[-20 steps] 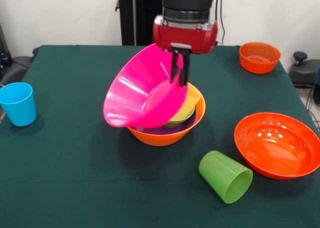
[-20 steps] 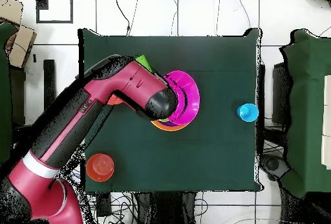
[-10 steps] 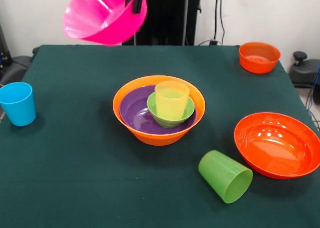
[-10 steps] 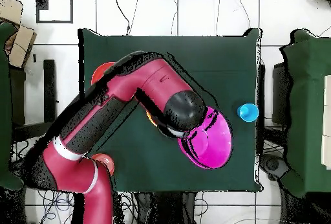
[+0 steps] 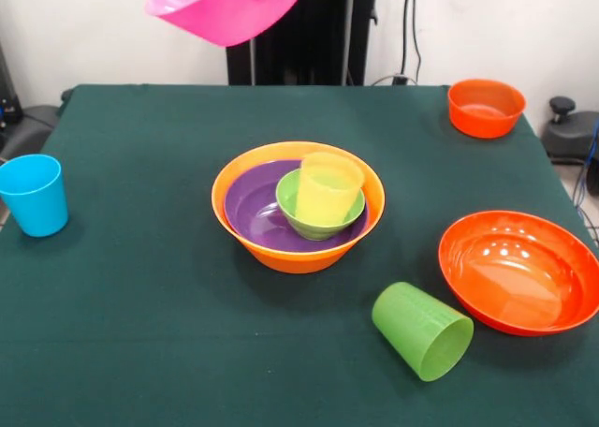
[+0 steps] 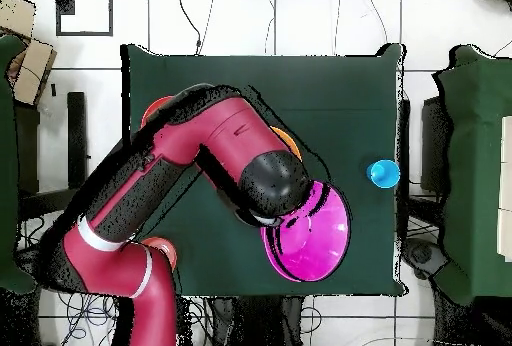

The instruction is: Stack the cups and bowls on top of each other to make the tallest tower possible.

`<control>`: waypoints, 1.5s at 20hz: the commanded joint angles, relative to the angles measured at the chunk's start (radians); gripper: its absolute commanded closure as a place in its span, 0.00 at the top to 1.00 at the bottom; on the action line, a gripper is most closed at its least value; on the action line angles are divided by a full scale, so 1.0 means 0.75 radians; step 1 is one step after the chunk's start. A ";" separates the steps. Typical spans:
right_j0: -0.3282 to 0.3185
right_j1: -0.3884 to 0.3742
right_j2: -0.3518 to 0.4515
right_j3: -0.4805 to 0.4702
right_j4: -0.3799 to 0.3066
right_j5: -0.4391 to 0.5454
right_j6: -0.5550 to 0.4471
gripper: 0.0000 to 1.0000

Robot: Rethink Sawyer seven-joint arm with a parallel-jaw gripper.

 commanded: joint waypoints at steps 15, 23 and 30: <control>0.051 0.077 0.127 -0.119 0.094 0.396 0.476 0.00; 0.052 0.127 0.084 -0.109 0.099 0.410 0.510 0.00; 0.137 0.051 0.192 -0.279 0.115 0.470 0.446 0.00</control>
